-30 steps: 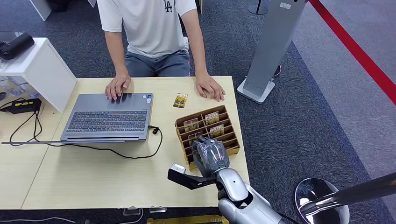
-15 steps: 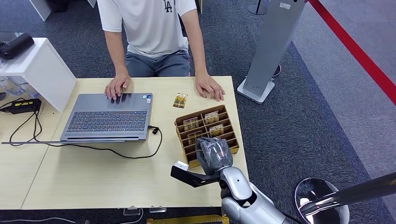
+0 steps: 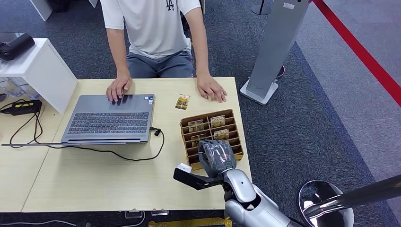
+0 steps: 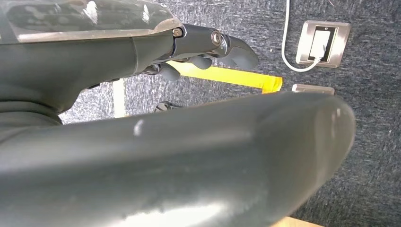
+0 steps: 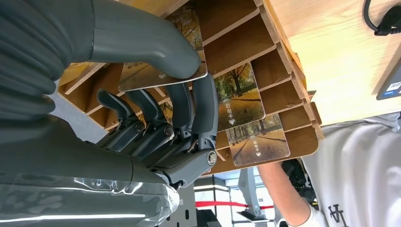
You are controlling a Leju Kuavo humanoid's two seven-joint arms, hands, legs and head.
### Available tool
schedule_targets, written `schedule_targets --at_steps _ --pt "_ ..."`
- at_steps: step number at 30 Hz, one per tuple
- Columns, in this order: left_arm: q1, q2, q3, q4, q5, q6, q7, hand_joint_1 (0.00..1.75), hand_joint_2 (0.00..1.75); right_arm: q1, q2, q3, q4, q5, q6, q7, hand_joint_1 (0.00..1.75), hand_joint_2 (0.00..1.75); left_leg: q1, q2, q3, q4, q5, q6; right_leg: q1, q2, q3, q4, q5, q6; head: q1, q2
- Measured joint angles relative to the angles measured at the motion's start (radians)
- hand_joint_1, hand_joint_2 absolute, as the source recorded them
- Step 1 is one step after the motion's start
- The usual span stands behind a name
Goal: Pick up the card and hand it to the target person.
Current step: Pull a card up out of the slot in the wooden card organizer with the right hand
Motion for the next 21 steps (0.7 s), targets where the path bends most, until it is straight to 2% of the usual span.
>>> schedule_targets --at_steps 8,12,16,21 --pt "0.001 -0.003 0.012 0.001 0.015 0.003 -0.001 0.00 0.00 -0.019 -0.105 -0.042 -0.352 0.064 -0.013 0.038 1.66 1.75 -0.001 0.000 -0.003 0.003 -0.001 0.000 -0.001 0.000 -0.003 0.003 -0.001 0.000 0.000 0.000" --pt "0.001 -0.007 0.009 0.000 0.014 0.001 0.000 0.00 0.00 -0.017 -0.135 -0.052 -0.489 0.135 -0.096 0.027 1.66 1.75 -0.001 -0.001 -0.004 0.003 -0.001 0.000 -0.001 -0.001 -0.003 0.003 -0.001 0.000 0.000 0.000" --pt "0.001 -0.011 0.004 0.000 0.010 0.000 0.001 0.00 0.00 -0.013 -0.131 -0.046 -0.506 0.185 -0.164 -0.009 1.66 1.75 -0.001 -0.001 -0.002 0.002 -0.001 0.000 -0.001 -0.001 -0.002 0.002 -0.001 0.000 0.000 0.000" --pt "0.001 -0.013 -0.004 0.000 0.004 -0.003 0.000 0.00 0.00 -0.019 -0.097 -0.033 -0.391 0.242 -0.280 -0.058 1.66 1.75 0.000 0.000 0.000 0.000 0.000 0.000 0.000 0.000 0.000 0.000 0.000 0.000 0.000 0.000"
